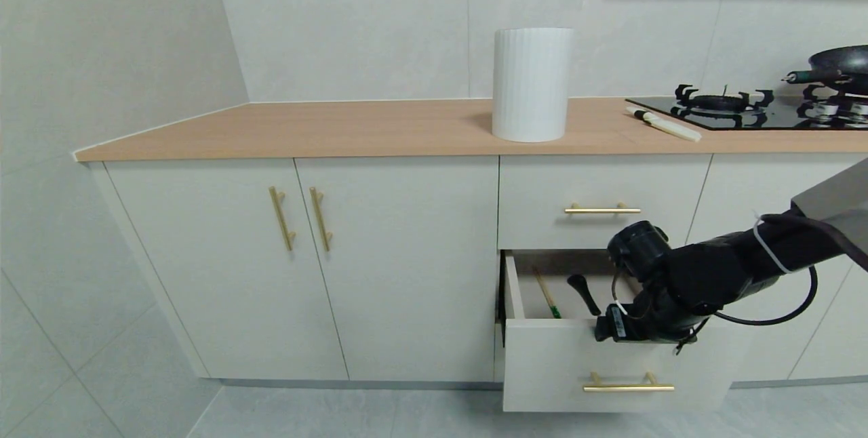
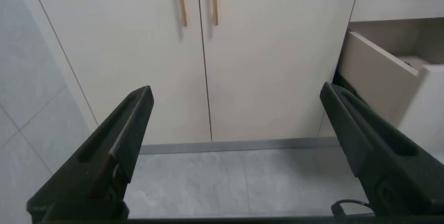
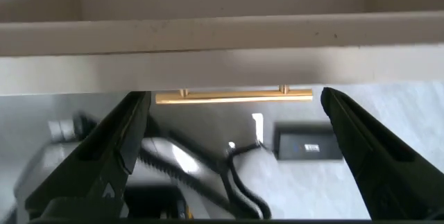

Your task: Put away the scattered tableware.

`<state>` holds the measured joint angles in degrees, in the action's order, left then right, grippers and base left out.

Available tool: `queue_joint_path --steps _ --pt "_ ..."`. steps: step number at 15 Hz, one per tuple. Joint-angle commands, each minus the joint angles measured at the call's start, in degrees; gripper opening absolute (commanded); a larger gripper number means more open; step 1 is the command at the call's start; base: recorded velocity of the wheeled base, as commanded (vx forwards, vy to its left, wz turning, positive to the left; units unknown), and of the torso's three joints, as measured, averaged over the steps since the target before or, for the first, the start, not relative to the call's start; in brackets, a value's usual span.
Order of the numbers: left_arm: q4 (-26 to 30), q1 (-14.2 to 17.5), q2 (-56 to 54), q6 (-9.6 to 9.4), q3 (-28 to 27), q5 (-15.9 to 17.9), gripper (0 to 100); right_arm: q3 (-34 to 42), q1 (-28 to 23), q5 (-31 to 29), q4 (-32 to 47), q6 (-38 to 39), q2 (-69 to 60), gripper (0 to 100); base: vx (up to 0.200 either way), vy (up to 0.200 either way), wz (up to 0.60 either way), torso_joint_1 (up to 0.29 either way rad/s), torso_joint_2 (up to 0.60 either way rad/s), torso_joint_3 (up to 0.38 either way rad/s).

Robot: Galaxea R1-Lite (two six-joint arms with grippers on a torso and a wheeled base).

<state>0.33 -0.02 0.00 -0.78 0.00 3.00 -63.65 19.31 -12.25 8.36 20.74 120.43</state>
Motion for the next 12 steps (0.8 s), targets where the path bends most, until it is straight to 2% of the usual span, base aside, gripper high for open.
queue_joint_path --steps 1,6,8,12 --pt "0.0 0.0 0.0 -0.01 0.0 0.0 100 -0.4 -1.2 -0.2 -3.9 0.2 2.4 100 0.0 0.0 0.0 0.0 0.0 0.0" --pt "0.0 0.0 0.0 -0.01 0.0 0.0 100 0.2 -2.5 -0.3 -12.9 1.1 6.1 100 0.0 0.0 0.0 0.0 0.0 0.0" --pt "0.0 0.0 0.0 -0.01 0.0 0.0 100 0.2 -4.5 -0.4 -21.0 1.1 9.5 100 0.0 0.0 0.0 0.0 0.0 0.0" --pt "0.0 0.0 0.0 -0.01 0.0 0.0 100 0.1 -7.4 0.0 -30.9 1.0 12.5 100 0.0 0.0 0.0 0.0 0.0 0.0"
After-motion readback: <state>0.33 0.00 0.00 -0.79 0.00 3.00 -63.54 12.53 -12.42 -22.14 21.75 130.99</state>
